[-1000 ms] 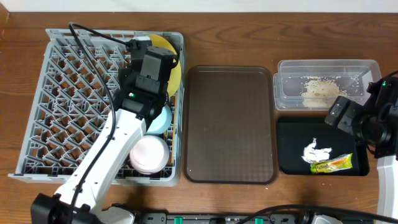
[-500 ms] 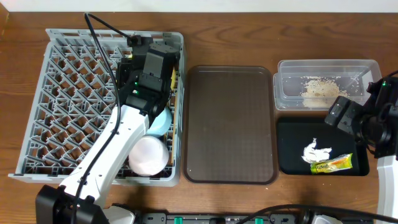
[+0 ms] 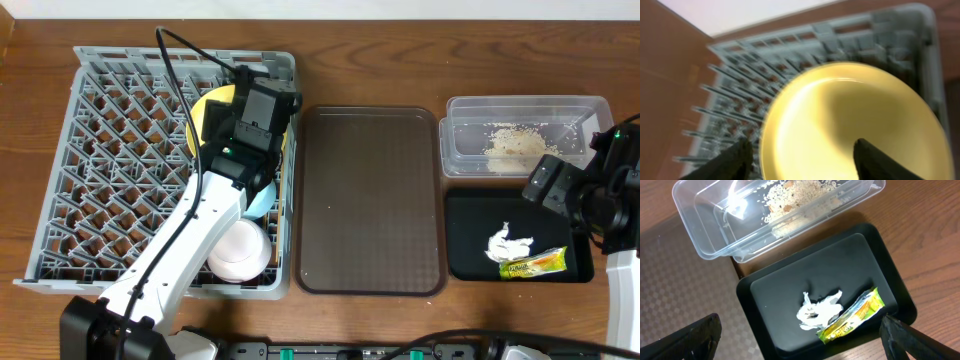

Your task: Sort waste into correct bins and load items into the dishwasher

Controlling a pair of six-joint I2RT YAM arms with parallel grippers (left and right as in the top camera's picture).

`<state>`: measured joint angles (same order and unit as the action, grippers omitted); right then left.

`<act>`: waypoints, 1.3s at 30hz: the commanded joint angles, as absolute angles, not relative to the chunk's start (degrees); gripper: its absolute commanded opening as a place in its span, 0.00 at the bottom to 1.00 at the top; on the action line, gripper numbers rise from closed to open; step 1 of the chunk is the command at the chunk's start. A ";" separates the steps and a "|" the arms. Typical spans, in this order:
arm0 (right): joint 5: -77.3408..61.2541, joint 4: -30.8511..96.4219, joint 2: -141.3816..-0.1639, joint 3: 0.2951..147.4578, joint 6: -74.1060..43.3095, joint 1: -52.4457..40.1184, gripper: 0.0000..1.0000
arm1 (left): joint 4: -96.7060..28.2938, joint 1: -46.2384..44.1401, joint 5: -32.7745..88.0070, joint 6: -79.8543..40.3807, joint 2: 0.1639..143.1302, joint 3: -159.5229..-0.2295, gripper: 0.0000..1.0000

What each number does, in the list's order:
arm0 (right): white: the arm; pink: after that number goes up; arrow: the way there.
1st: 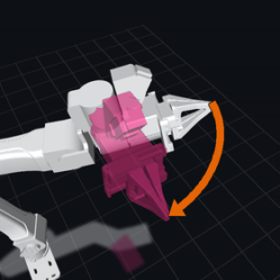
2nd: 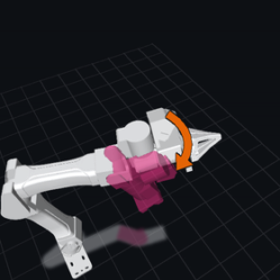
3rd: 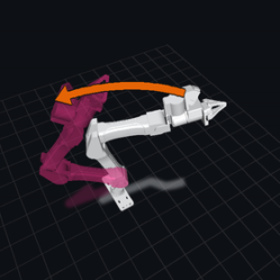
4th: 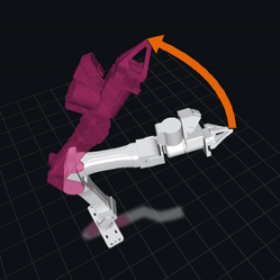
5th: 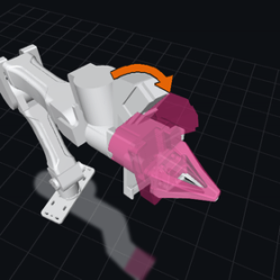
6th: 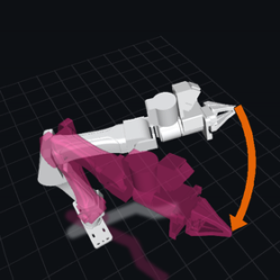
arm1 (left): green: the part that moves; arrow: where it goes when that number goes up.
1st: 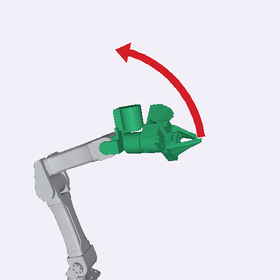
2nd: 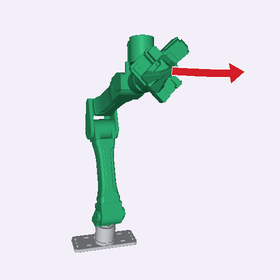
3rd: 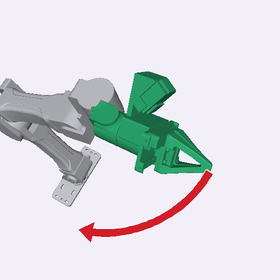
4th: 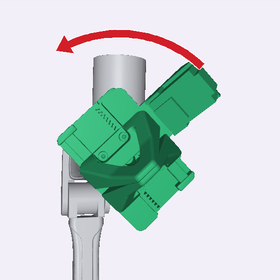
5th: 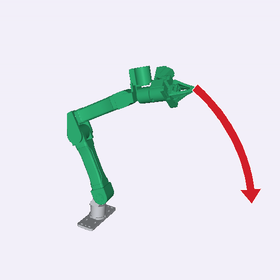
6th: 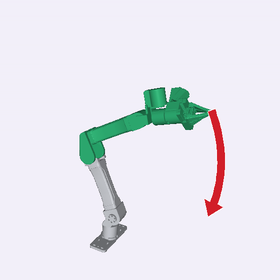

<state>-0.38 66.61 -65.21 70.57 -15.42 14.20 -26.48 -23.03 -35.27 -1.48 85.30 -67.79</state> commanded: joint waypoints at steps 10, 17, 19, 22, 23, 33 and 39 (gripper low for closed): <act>-0.25 66.67 -65.14 71.24 -15.38 14.57 0.99 | -35.90 -10.09 -7.57 -19.86 84.90 -67.75 0.79; -0.25 66.67 -65.14 71.24 -15.38 14.57 0.99 | -37.69 4.73 11.05 -19.79 84.97 -67.72 0.79; -0.25 66.67 -65.14 71.22 -15.38 14.57 0.99 | -38.50 6.92 12.08 -19.57 84.99 -67.72 0.79; -0.25 66.67 -65.14 71.22 -15.38 14.57 0.99 | -39.33 8.34 12.67 -16.10 85.03 -67.13 0.79; -0.25 66.67 -65.14 71.24 -15.35 14.57 0.99 | -39.18 8.34 12.69 -15.77 85.14 -66.63 0.79; -0.25 66.67 -65.14 71.24 -15.38 14.57 0.99 | -33.61 10.50 17.39 -13.96 89.69 -61.95 0.68; -0.25 66.67 -65.14 71.24 -15.38 14.57 0.99 | -30.50 10.52 26.98 -11.33 93.51 -61.95 0.51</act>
<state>-0.40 66.63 -65.21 70.57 -15.42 14.20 -30.96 10.44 21.06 -13.45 91.85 -62.17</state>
